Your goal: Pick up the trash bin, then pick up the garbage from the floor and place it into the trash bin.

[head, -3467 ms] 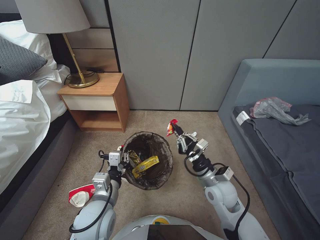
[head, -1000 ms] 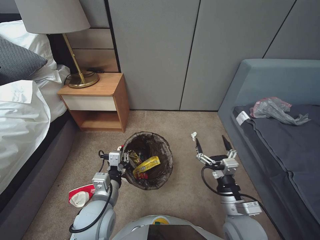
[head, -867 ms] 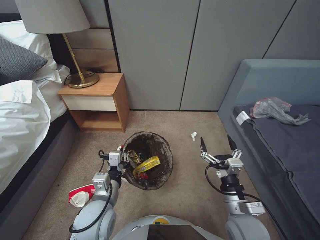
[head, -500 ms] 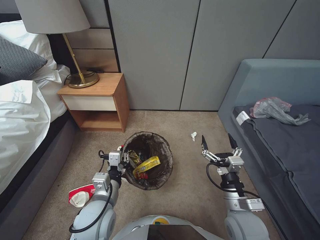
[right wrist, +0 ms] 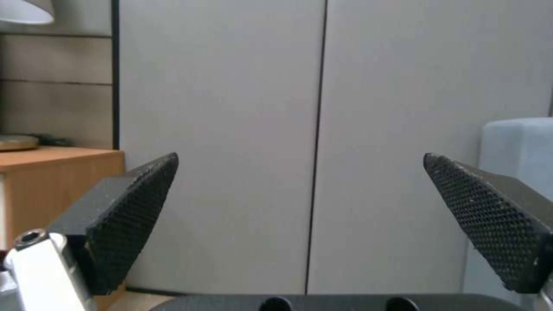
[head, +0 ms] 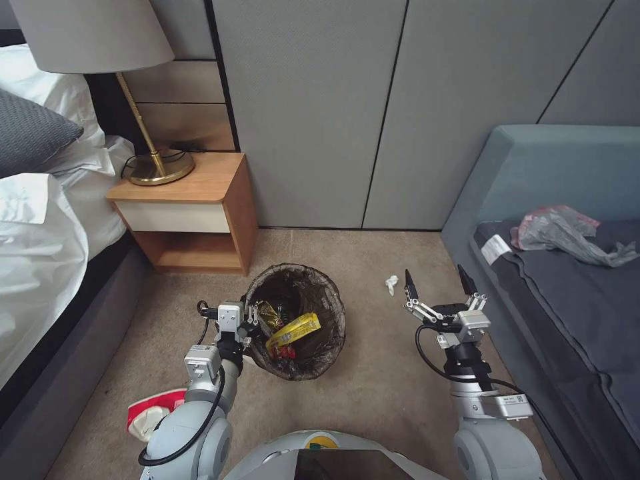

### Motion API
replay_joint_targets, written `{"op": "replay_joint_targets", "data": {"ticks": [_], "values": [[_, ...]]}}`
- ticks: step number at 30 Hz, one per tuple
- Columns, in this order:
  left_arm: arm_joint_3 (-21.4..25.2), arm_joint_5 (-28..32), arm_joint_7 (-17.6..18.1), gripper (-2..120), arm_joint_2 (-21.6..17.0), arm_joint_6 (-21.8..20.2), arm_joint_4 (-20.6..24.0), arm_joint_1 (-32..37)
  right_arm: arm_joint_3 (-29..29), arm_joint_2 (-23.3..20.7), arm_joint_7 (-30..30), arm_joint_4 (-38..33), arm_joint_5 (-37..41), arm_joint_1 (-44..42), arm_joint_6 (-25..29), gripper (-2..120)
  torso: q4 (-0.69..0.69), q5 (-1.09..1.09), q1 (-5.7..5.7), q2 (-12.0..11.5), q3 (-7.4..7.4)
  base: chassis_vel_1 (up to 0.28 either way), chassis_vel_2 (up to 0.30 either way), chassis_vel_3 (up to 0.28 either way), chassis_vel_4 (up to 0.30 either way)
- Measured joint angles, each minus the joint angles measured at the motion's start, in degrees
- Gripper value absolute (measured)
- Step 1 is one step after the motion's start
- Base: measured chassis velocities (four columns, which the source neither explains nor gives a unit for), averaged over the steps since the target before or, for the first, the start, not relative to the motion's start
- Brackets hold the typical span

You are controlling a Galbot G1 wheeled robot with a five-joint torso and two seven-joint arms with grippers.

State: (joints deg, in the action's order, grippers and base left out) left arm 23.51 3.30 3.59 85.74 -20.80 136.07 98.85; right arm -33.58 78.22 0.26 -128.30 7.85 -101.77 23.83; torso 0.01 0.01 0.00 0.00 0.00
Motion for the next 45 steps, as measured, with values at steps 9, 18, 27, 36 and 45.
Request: {"op": "replay_joint_targets", "data": {"ticks": [9, 18, 27, 36, 45], "values": [[-0.03, 0.0, 0.0, 7, 0.0, 0.0, 0.0, -0.05, -0.17, 0.1, -3.35, 1.54, -1.43, 1.05, 4.9, 100, 0.0, -0.03, 0.01, 0.0, 0.02, -0.24, 0.237, 0.247, -0.235], [0.06, 0.0, 0.0, 7, 0.0, 0.01, 0.0, 0.01, 0.21, -0.38, -3.51, 2.48, -2.79, 2.81, 5.1, 100, -0.01, -0.01, 0.0, 0.0, -0.01, -0.059, 0.051, 0.071, -0.04], [0.04, 0.0, 0.0, 7, 0.0, 0.01, 0.0, -0.01, 3.45, -2.47, 3.8, 3.64, 2.38, 8.07, -9.07, 100, 0.01, -0.01, 0.0, 0.0, 0.0, 0.021, -0.017, -0.034, 0.011], [0.02, 0.0, 0.0, 7, 0.0, 0.01, 0.0, 0.0, 6.32, -4.2, 7.84, 11.0, 11.54, 15.5, -22.3, 100, 0.0, 0.0, 0.0, 0.0, 0.0, 0.0, 0.0, 0.0, 0.0], [0.03, 0.0, 0.0, 7, 0.0, 0.0, -0.01, 0.0, 9.07, -4.55, 6.86, 28.02, 13.53, 23.57, -29.64, 100, -0.01, 0.0, 0.0, 0.0, 0.0, 0.0, 0.0, 0.0, 0.0]]}}
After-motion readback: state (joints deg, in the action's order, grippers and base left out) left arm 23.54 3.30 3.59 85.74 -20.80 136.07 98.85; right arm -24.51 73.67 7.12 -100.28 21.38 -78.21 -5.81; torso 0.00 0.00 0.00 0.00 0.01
